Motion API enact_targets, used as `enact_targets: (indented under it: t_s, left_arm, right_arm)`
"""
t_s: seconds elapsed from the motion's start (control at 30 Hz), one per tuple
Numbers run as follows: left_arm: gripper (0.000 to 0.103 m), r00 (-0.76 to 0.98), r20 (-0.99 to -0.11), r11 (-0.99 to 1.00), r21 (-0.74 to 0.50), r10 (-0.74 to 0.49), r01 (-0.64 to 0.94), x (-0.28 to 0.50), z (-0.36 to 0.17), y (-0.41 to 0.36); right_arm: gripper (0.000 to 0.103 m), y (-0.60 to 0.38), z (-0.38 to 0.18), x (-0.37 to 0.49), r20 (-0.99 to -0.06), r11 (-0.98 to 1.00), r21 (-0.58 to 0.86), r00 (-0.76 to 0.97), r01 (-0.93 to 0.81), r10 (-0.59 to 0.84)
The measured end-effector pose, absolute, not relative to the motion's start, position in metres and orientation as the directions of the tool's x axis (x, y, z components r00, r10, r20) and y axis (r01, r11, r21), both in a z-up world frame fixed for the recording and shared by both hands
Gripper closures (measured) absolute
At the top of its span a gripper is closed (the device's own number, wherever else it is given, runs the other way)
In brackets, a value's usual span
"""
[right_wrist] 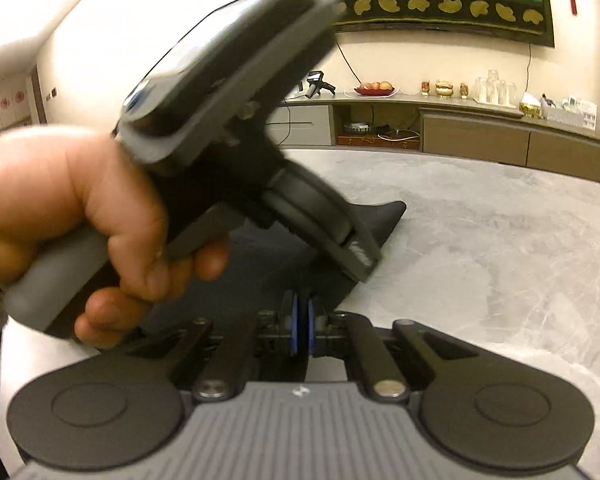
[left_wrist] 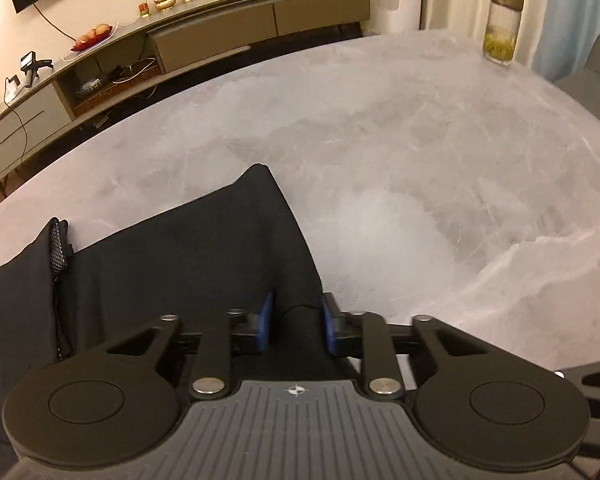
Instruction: Fold clothes
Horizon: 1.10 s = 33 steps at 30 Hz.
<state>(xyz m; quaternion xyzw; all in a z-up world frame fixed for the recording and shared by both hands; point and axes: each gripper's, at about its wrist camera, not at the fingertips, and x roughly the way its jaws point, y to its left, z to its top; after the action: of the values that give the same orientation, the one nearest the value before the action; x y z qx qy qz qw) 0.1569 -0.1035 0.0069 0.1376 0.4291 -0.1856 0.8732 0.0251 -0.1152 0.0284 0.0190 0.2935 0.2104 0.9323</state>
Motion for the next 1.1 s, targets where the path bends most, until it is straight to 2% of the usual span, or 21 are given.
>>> enact_targets:
  t_s: [0.03, 0.13, 0.17, 0.27, 0.4, 0.43, 0.47, 0.5, 0.53, 0.57, 0.63, 0.7, 0.8, 0.97, 1.03, 1.1]
  left_arm:
    - [0.089, 0.571, -0.79, 0.898, 0.061, -0.224, 0.436, 0.157, 0.013, -0.099]
    - [0.091, 0.631, -0.728, 0.919, 0.002, -0.269, 0.394, 0.153, 0.046, -0.07]
    - [0.091, 0.653, -0.705, 0.928, -0.022, -0.278, 0.371, 0.151, 0.058, -0.051]
    - [0.091, 0.724, -0.636, 0.958, -0.091, -0.265, 0.271, 0.141, 0.092, 0.023]
    - [0.089, 0.793, -0.606, 0.995, -0.097, -0.07, 0.014, 0.129, 0.1, 0.147]
    - [0.082, 0.785, -0.619, 0.994, -0.084, 0.002, -0.069, 0.13, 0.089, 0.176]
    - [0.062, 0.764, -0.641, 0.989, -0.054, 0.07, -0.136, 0.128, 0.077, 0.199]
    - [0.054, 0.733, -0.667, 0.982, -0.008, 0.135, -0.188, 0.124, 0.063, 0.214]
    - [0.051, 0.697, -0.689, 0.97, 0.04, 0.2, -0.238, 0.12, 0.049, 0.23]
    - [0.045, 0.687, -0.691, 0.961, 0.038, 0.225, -0.275, 0.111, 0.038, 0.243]
    - [0.033, 0.703, -0.681, 0.947, -0.043, 0.204, -0.317, 0.087, 0.022, 0.259]
    - [0.033, 0.692, -0.704, 0.938, -0.112, 0.159, -0.329, 0.074, 0.006, 0.264]
    - [0.033, 0.663, -0.743, 0.942, -0.15, 0.093, -0.3, 0.068, -0.013, 0.252]
    - [0.03, 0.653, -0.756, 0.973, -0.127, 0.032, -0.195, 0.057, -0.015, 0.175]
    - [0.03, 0.661, -0.744, 0.98, -0.187, -0.101, -0.061, 0.047, -0.012, 0.125]
    - [0.03, 0.671, -0.693, 0.96, -0.252, -0.265, 0.118, 0.032, -0.004, 0.074]
  right_arm:
    - [0.097, -0.12, 0.031, 0.025, -0.532, 0.908, 0.183, 0.738, -0.378, 0.414]
    - [0.074, -0.136, 0.041, 0.023, -0.474, 0.87, 0.306, 0.731, -0.386, 0.491]
    - [0.062, -0.142, 0.045, 0.021, -0.452, 0.851, 0.351, 0.724, -0.392, 0.52]
    - [0.059, -0.151, 0.05, 0.02, -0.427, 0.809, 0.421, 0.697, -0.411, 0.576]
    - [0.059, -0.14, 0.039, 0.023, -0.472, 0.806, 0.409, 0.657, -0.427, 0.588]
    - [0.059, -0.136, 0.035, 0.024, -0.487, 0.807, 0.403, 0.646, -0.432, 0.588]
    - [0.059, -0.131, 0.03, 0.025, -0.502, 0.808, 0.396, 0.633, -0.437, 0.589]
    - [0.059, -0.127, 0.026, 0.024, -0.517, 0.808, 0.389, 0.622, -0.442, 0.588]
    - [0.059, -0.123, 0.022, 0.023, -0.532, 0.809, 0.381, 0.61, -0.448, 0.588]
    - [0.059, -0.119, 0.018, 0.022, -0.546, 0.809, 0.374, 0.598, -0.453, 0.587]
    - [0.059, -0.112, 0.013, 0.016, -0.558, 0.802, 0.359, 0.58, -0.477, 0.594]
    - [0.059, -0.105, 0.009, 0.008, -0.562, 0.791, 0.344, 0.564, -0.506, 0.605]
    - [0.058, -0.096, 0.005, 0.004, -0.569, 0.777, 0.338, 0.543, -0.531, 0.618]
    - [0.058, -0.104, 0.009, 0.007, -0.576, 0.808, 0.324, 0.575, -0.492, 0.581]
    - [0.058, -0.116, 0.015, 0.013, -0.573, 0.841, 0.312, 0.619, -0.442, 0.538]
    - [0.058, -0.135, 0.021, 0.021, -0.573, 0.881, 0.303, 0.669, -0.363, 0.473]
